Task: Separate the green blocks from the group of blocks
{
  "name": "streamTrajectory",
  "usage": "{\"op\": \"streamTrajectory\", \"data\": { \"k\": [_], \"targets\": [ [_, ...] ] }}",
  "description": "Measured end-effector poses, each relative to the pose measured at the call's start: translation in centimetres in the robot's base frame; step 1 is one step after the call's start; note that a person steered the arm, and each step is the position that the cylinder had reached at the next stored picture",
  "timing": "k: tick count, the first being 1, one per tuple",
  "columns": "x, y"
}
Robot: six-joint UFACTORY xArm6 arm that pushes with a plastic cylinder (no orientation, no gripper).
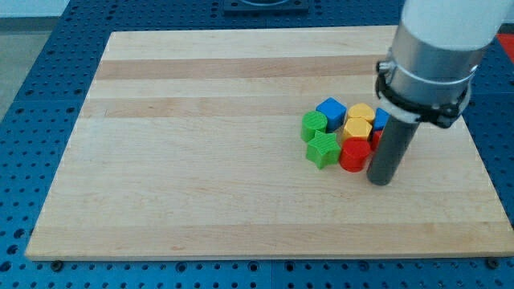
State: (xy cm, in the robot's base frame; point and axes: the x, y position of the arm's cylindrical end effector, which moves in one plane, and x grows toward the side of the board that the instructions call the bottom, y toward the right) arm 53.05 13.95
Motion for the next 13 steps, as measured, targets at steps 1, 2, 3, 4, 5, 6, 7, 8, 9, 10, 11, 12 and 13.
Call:
{"op": "streamTrajectory", "data": {
  "k": [1,2,3,4,5,6,7,8,9,10,11,12,13],
  "targets": [
    [1.9,-2.8],
    [0.5,-4.1],
    [-1.0,-4.1],
    [-1.0,-4.1],
    [-2.2,-4.1],
    [-2.3,-4.1],
    [-2.3,-4.0],
    [-4.4,-3.2],
    [-6.0,-3.2],
    [-7.7,-4.1],
    [-9.0,-6.6],
    [-9.0,-8.4],
    [-9.0,-8.5]
  ]
}}
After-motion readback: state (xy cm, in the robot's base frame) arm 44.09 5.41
